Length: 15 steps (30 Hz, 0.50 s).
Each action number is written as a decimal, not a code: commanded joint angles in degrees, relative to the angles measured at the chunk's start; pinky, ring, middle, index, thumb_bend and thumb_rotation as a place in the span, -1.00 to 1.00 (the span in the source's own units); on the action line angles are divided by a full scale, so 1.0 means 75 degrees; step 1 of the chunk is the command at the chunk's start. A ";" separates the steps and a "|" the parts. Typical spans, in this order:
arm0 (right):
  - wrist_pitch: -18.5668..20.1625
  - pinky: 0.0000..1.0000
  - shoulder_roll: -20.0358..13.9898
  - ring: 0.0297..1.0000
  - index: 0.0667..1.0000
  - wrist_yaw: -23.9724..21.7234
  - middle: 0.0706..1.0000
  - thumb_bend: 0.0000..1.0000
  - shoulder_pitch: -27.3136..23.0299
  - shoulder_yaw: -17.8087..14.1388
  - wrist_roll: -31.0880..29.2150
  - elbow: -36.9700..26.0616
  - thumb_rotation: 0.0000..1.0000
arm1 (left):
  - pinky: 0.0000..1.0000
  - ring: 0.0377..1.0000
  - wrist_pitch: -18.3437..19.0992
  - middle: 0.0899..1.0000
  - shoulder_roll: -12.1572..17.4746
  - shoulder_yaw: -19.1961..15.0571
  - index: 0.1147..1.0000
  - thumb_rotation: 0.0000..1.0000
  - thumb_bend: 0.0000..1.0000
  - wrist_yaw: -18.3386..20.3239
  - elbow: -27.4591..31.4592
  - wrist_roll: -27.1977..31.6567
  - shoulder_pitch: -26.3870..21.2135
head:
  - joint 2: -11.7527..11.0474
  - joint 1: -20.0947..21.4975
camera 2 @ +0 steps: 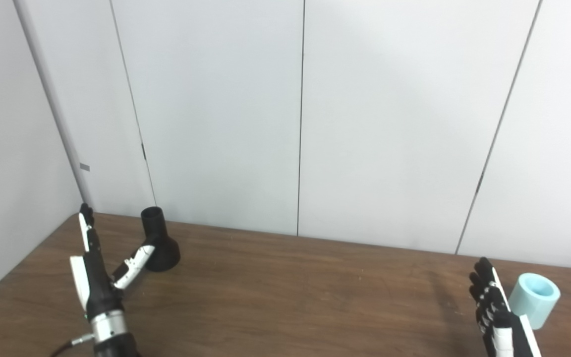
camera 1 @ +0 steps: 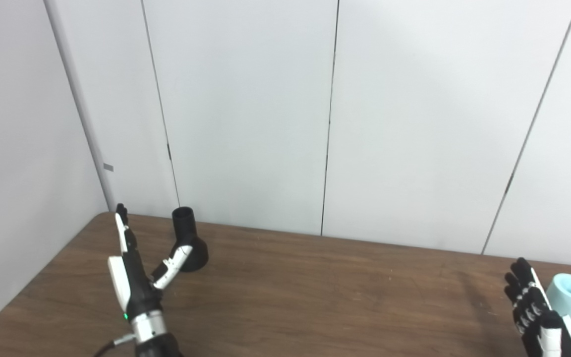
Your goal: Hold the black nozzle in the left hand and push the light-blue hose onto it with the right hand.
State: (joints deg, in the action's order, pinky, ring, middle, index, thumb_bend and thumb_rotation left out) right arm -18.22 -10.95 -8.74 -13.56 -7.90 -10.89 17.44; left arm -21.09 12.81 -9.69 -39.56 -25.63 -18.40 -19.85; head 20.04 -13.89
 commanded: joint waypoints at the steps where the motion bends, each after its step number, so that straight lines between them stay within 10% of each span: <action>1: 0.0027 1.00 0.0278 1.00 1.00 0.0037 1.00 0.44 0.1031 -0.0002 -0.0050 0.0908 1.00 | 1.00 1.00 0.0474 1.00 0.0357 0.0067 1.00 -0.14 0.87 0.0416 -0.0397 -0.0233 0.0603 | -0.0006 0.0008; 15: 0.0174 1.00 0.0199 1.00 1.00 0.0017 1.00 0.50 0.1273 -0.0050 -0.0086 0.0472 1.00 | 1.00 0.99 0.1787 0.95 0.1304 0.0156 0.78 -0.04 1.00 0.1844 -0.0275 -0.0018 0.0256 | 0.0325 0.0075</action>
State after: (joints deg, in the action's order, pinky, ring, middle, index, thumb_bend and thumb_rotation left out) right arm -17.24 -11.23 -8.42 -12.62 -8.37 -10.94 15.60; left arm -8.73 22.17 -9.04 -26.26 -26.33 -17.85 -17.95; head 22.41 -13.27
